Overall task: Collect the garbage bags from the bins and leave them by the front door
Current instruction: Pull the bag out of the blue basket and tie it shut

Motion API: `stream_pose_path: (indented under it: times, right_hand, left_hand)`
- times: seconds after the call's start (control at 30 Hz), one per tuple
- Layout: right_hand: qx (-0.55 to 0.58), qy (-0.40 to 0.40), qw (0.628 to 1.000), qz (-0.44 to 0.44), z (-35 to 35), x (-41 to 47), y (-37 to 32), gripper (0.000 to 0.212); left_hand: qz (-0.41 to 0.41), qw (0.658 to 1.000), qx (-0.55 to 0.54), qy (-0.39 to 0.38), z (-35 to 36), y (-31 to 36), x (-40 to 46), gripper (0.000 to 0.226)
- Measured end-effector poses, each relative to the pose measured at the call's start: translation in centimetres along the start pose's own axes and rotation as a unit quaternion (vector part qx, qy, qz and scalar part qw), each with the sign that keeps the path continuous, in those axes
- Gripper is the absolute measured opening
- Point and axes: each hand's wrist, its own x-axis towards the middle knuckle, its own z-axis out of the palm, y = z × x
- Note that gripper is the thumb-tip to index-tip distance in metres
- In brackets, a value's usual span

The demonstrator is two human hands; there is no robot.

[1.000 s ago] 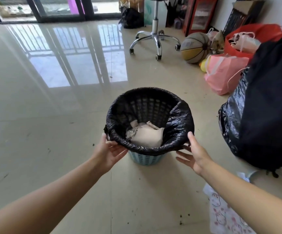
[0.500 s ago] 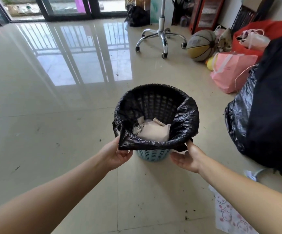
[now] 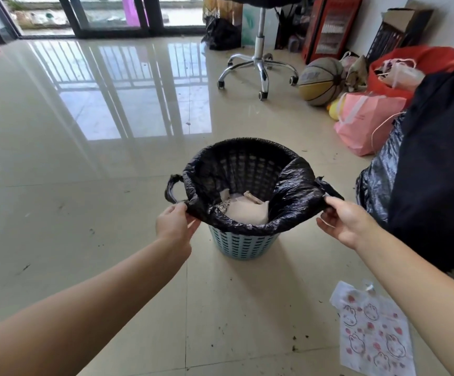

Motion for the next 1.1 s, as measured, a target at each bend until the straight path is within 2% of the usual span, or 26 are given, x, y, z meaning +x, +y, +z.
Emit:
stream_pose_path:
  times: [0.1, 0.2, 0.27, 0.37, 0.4, 0.43, 0.47, 0.53, 0.6, 0.7, 0.77, 0.8, 0.87, 1.0, 1.03, 1.1]
  right_hand:
    - [-0.012, -0.049, 0.997, -0.064, 1.0, -1.1, -1.3, 0.016]
    - [0.02, -0.094, 0.994, -0.053, 1.9, -1.7, -2.6, 0.015]
    - [0.022, -0.09, 0.994, -0.061, 2.4, -1.9, -3.4, 0.019]
    - [-0.08, -0.05, 0.985, -0.145, 3.1, -1.6, -3.8, 0.017]
    - [-0.153, -0.011, 0.967, -0.204, 3.4, -1.4, -3.8, 0.014]
    - [-0.227, 0.026, 0.935, -0.272, 3.7, -1.3, -3.7, 0.012]
    - [-0.286, 0.031, 0.899, -0.329, 4.3, -1.5, -3.5, 0.016]
    - [-0.328, -0.061, 0.863, -0.379, 5.9, -2.2, -2.7, 0.022]
    - [-0.349, -0.174, 0.846, -0.365, 7.7, -3.2, -1.4, 0.023]
    - [-0.347, -0.305, 0.842, -0.277, 8.7, -3.9, 0.2, 0.03]
    - [-0.324, -0.355, 0.852, -0.207, 8.8, -3.9, 0.7, 0.045]
    - [-0.325, -0.364, 0.85, -0.199, 8.8, -3.9, 0.8, 0.054]
    - [-0.349, -0.341, 0.838, -0.242, 9.3, -3.5, 1.3, 0.057]
    - [-0.311, -0.272, 0.853, -0.321, 10.3, -2.5, 2.7, 0.025]
    - [-0.31, -0.247, 0.853, -0.34, 10.4, -2.2, 2.7, 0.022]
    - [-0.322, -0.187, 0.851, -0.37, 10.4, -1.6, 2.5, 0.033]
  left_hand:
    - [0.04, 0.998, 0.0, -0.046, 1.0, 0.8, -0.6, 0.023]
    - [-0.018, 0.996, -0.046, -0.068, 1.6, 1.5, -1.0, 0.019]
    - [-0.038, 0.993, -0.084, -0.077, 1.8, 2.3, -1.1, 0.017]
    - [0.04, 0.99, -0.062, -0.119, 2.0, 3.8, -1.1, 0.019]
    - [0.075, 0.987, -0.031, -0.138, 2.1, 4.0, -1.2, 0.022]
    - [0.1, 0.982, 0.009, -0.16, 2.3, 4.0, -1.3, 0.024]
    - [0.117, 0.973, 0.06, -0.188, 2.7, 3.6, -1.6, 0.025]
    - [0.133, 0.941, 0.183, -0.251, 3.6, 2.1, -2.3, 0.024]
    - [0.132, 0.912, 0.256, -0.291, 4.2, 0.7, -2.7, 0.029]
    - [0.113, 0.911, 0.243, -0.313, 4.7, 0.4, -2.6, 0.024]
    - [0.089, 0.924, 0.203, -0.311, 4.9, 0.9, -2.2, 0.016]
    - [0.081, 0.927, 0.193, -0.31, 5.0, 1.1, -2.0, 0.016]
    - [0.084, 0.923, 0.21, -0.312, 4.9, 1.4, -1.8, 0.017]
    - [0.086, 0.902, 0.26, -0.333, 4.1, 1.3, -1.6, 0.018]
    - [0.068, 0.904, 0.252, -0.339, 3.9, 1.2, -1.6, 0.019]
    - [-0.005, 0.923, 0.216, -0.319, 3.6, 1.1, -0.8, 0.028]
